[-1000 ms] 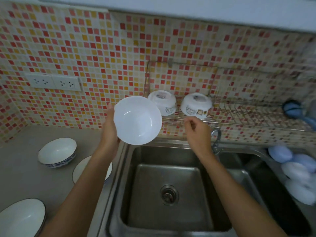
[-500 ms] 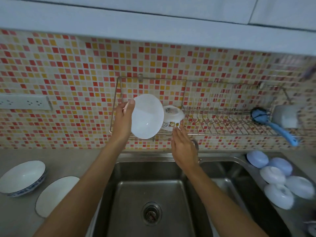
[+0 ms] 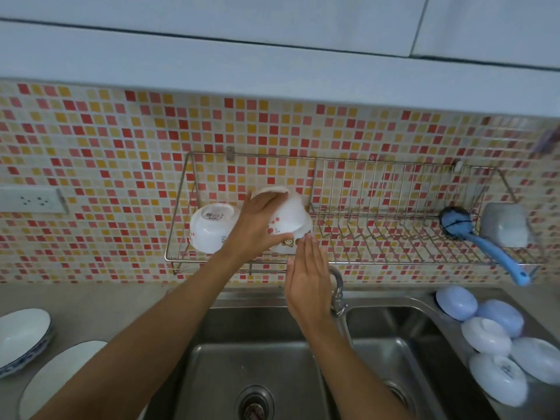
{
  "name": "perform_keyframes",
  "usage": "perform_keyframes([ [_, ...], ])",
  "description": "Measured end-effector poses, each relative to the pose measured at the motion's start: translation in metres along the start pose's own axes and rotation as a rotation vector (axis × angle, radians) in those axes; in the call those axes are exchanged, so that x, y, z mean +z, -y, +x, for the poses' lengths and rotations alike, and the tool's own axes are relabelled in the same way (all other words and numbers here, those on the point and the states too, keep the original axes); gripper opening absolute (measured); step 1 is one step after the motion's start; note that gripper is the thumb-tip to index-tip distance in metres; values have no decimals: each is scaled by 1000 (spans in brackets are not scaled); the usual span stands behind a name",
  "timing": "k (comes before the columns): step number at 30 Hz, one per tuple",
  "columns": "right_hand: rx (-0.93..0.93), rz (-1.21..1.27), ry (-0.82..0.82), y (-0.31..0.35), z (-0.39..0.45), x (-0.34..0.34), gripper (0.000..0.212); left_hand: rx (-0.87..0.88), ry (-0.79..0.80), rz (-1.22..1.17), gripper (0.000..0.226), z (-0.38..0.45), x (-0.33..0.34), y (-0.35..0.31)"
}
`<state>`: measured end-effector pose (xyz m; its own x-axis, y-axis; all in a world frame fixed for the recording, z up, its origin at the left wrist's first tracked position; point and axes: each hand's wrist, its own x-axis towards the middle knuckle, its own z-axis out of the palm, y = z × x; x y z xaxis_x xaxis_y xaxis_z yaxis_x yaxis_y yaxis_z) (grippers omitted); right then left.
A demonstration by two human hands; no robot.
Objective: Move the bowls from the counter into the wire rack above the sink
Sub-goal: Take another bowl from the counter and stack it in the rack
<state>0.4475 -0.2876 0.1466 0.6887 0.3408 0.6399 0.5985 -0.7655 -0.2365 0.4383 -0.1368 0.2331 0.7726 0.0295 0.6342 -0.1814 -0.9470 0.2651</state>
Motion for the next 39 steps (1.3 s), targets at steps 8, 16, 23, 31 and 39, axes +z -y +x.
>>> perform_keyframes([
  [8, -1, -22, -39, -3, 0, 4, 52, 176, 74, 168, 87, 9, 22, 6],
  [16, -13, -26, -24, -3, -1, 4, 49, 0, 212, -73, 91, 9, 33, 18],
  [23, 2, -13, 4, -1, 0, 1, 50, -31, 295, -80, 87, 7, 35, 20],
  [31, 73, 56, 119, 5, 11, -7, 58, -174, 55, 63, 54, -21, 9, 28],
  [39, 22, -42, 299, 7, 28, -6, 68, -416, 80, 240, 51, -64, 0, 35],
])
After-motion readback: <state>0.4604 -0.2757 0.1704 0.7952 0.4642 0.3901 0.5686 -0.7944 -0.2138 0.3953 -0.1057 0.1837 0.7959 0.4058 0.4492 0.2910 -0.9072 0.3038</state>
